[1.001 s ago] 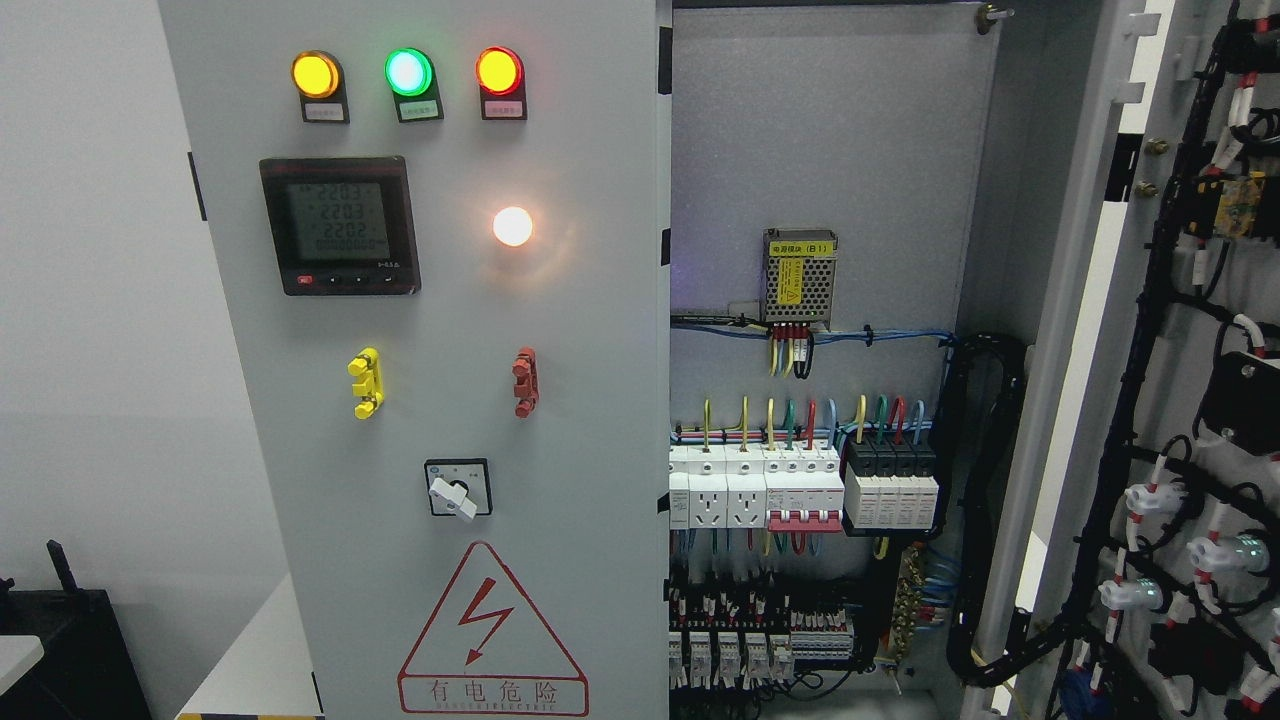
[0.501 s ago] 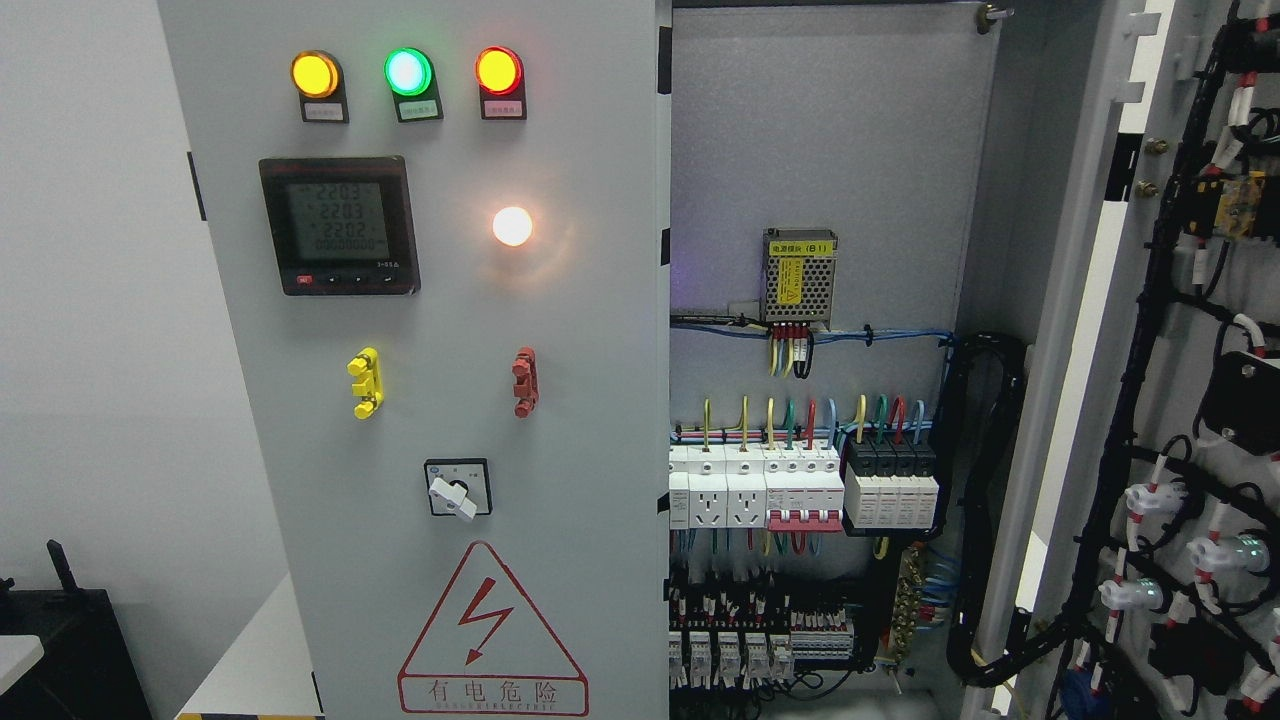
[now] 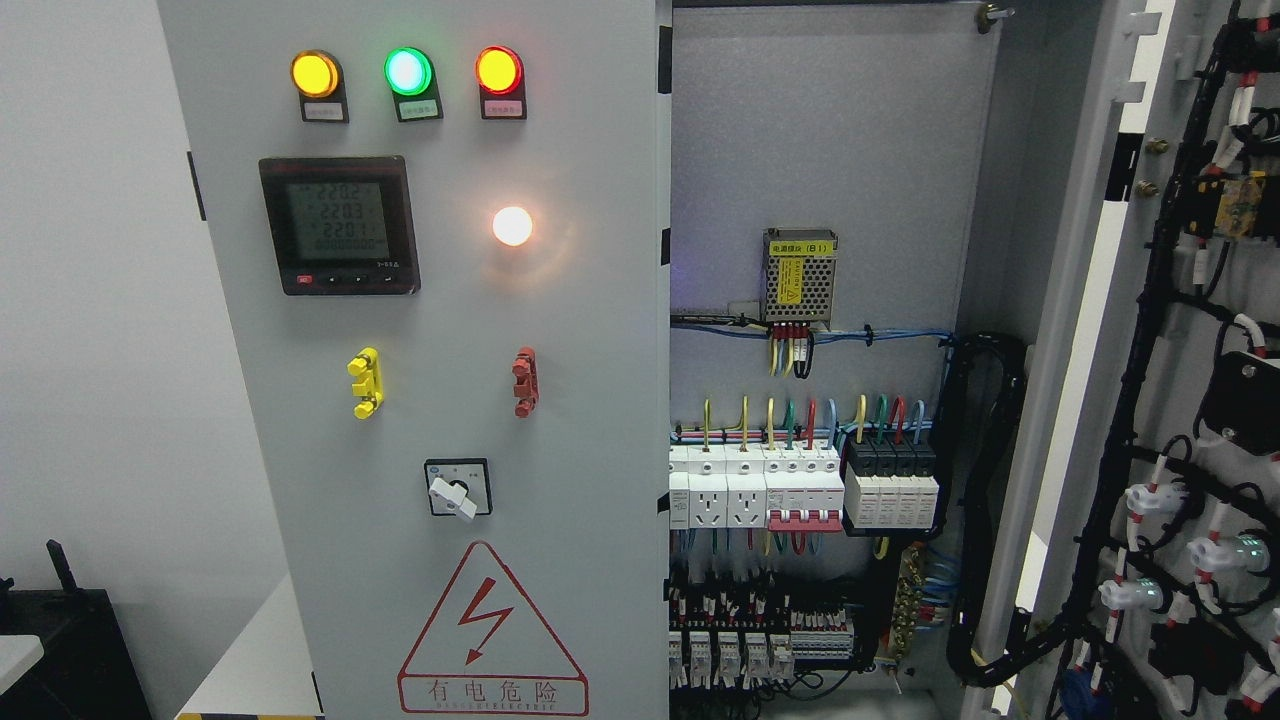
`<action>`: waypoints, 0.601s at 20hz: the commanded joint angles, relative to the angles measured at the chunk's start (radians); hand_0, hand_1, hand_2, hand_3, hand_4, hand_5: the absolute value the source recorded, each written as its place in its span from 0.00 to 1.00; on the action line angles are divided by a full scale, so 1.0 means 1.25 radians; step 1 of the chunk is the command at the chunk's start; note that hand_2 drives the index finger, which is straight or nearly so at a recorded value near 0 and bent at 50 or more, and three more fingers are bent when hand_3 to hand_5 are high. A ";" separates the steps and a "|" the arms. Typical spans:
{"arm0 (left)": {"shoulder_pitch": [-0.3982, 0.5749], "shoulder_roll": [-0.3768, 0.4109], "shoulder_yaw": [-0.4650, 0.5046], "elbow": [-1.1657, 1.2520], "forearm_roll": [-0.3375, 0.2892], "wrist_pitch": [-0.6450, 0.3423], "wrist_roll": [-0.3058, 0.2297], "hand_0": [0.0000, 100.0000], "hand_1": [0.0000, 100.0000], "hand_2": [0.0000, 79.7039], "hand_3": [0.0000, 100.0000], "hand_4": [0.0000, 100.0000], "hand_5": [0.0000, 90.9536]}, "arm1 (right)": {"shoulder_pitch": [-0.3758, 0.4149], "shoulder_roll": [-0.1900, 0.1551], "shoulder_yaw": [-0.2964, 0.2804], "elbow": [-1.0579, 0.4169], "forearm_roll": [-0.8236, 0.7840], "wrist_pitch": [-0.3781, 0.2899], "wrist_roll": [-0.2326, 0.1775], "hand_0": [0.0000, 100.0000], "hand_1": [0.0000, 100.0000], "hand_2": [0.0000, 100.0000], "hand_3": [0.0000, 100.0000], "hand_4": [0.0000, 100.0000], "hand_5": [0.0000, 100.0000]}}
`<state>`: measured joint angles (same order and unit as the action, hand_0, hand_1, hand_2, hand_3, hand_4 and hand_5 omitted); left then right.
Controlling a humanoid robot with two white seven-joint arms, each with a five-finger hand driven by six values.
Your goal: Open door with both hands
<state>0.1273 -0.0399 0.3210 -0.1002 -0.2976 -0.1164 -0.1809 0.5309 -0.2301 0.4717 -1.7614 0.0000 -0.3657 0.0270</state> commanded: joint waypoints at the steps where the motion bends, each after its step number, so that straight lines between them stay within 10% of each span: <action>1: 0.000 0.000 0.000 0.000 0.000 0.000 0.000 0.00 0.00 0.00 0.00 0.03 0.00 | -0.096 0.031 0.012 -0.093 -0.020 -0.003 0.004 0.00 0.00 0.00 0.00 0.00 0.00; 12: 0.000 0.000 0.000 0.000 0.000 0.000 0.000 0.00 0.00 0.00 0.00 0.03 0.00 | -0.258 0.098 -0.096 -0.098 -0.022 0.009 0.003 0.00 0.00 0.00 0.00 0.00 0.00</action>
<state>0.1273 -0.0399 0.3207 -0.1000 -0.2976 -0.1164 -0.1809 0.3119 -0.1771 0.4333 -1.8429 0.0000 -0.3580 0.0306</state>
